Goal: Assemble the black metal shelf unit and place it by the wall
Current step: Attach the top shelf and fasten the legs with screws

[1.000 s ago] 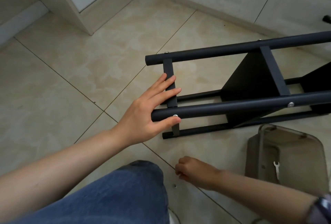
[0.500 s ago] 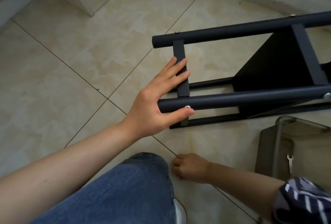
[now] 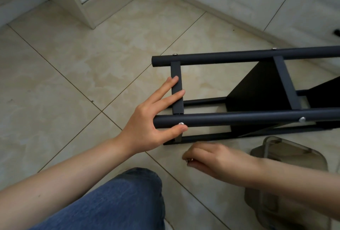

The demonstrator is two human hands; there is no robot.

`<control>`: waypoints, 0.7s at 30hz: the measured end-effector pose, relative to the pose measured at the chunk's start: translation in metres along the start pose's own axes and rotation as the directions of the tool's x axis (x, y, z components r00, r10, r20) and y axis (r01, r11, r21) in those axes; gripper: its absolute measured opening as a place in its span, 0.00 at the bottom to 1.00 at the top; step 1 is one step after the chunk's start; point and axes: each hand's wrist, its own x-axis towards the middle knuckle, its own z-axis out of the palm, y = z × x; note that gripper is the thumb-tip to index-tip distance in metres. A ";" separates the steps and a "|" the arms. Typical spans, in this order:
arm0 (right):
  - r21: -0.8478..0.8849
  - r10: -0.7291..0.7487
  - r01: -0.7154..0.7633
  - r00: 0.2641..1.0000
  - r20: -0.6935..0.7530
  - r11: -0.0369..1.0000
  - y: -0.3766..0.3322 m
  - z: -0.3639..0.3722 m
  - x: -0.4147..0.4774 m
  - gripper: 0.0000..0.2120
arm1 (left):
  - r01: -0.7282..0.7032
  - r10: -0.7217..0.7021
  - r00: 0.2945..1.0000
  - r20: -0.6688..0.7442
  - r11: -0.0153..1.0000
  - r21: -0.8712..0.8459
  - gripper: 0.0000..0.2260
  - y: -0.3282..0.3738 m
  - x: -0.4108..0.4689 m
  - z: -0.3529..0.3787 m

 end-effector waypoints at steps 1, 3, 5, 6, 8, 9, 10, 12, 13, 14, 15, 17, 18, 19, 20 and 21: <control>0.010 -0.019 0.019 0.999 -0.037 1.000 -0.006 -0.015 0.001 0.13 | 0.003 -0.003 1.000 -0.003 1.000 0.001 0.30 0.001 0.000 0.000; 0.001 -0.050 0.051 0.990 -0.135 0.999 -0.017 -0.043 0.006 0.12 | 0.006 -0.006 1.000 0.001 1.000 0.007 0.30 0.004 0.001 -0.001; -0.022 -0.074 0.071 0.965 -0.250 0.997 -0.023 -0.066 0.015 0.12 | -0.001 0.001 1.000 0.011 0.999 0.040 0.30 0.005 0.001 -0.003; -0.035 -0.072 0.065 0.948 -0.310 0.997 -0.024 -0.076 0.022 0.11 | 0.001 -0.002 1.000 0.017 0.999 0.049 0.31 0.006 0.002 -0.004; -0.050 -0.034 0.014 0.905 -0.425 0.999 -0.019 -0.092 0.041 0.10 | 0.025 -0.026 0.999 0.025 0.999 0.043 0.31 0.008 0.002 -0.006; -0.049 -0.002 -0.024 0.879 -0.477 0.999 -0.015 -0.097 0.052 0.10 | 0.038 -0.039 0.999 0.033 0.998 0.041 0.32 0.009 0.002 -0.005; -0.052 0.023 -0.058 0.852 -0.523 0.997 -0.009 -0.102 0.064 0.12 | 0.045 -0.047 0.998 0.038 0.998 0.043 0.32 0.010 0.001 -0.005; -0.092 0.065 -0.144 0.812 -0.580 0.985 0.003 -0.110 0.090 0.16 | 0.057 -0.060 0.997 0.047 0.997 0.060 0.32 0.012 0.002 -0.005; -0.117 0.098 -0.201 0.810 -0.577 0.973 0.008 -0.112 0.104 0.18 | 0.062 -0.066 0.997 0.049 0.996 0.071 0.32 0.013 0.003 -0.005; -0.122 0.161 -0.270 0.819 -0.551 0.955 0.012 -0.113 0.117 0.18 | 0.069 -0.073 0.996 0.051 0.994 0.079 0.33 0.013 0.003 -0.006; -0.098 0.240 -0.332 0.829 -0.505 0.938 0.015 -0.113 0.129 0.19 | 0.076 -0.080 0.995 0.053 0.994 0.081 0.33 0.014 0.003 -0.007; -0.036 0.360 -0.408 0.840 -0.406 0.912 0.022 -0.112 0.147 0.17 | 0.078 -0.084 0.994 0.065 0.994 0.079 0.32 0.018 0.005 -0.010; -0.036 0.379 -0.424 0.841 -0.387 0.905 0.025 -0.110 0.152 0.16 | 0.069 -0.076 0.994 0.074 0.993 0.092 0.32 0.020 0.006 -0.011; -0.044 0.389 -0.438 0.836 -0.388 0.898 0.028 -0.109 0.155 0.16 | 0.055 -0.066 0.995 0.080 0.990 0.133 0.32 0.022 0.007 -0.012; -0.037 0.400 -0.451 0.823 -0.403 0.892 0.029 -0.108 0.156 0.15 | 0.039 -0.057 0.995 0.079 0.977 0.209 0.31 0.024 0.007 -0.015; -0.012 0.412 -0.459 0.808 -0.421 0.888 0.029 -0.108 0.156 0.15 | 0.037 -0.062 0.996 0.071 0.950 0.311 0.30 0.027 0.009 -0.019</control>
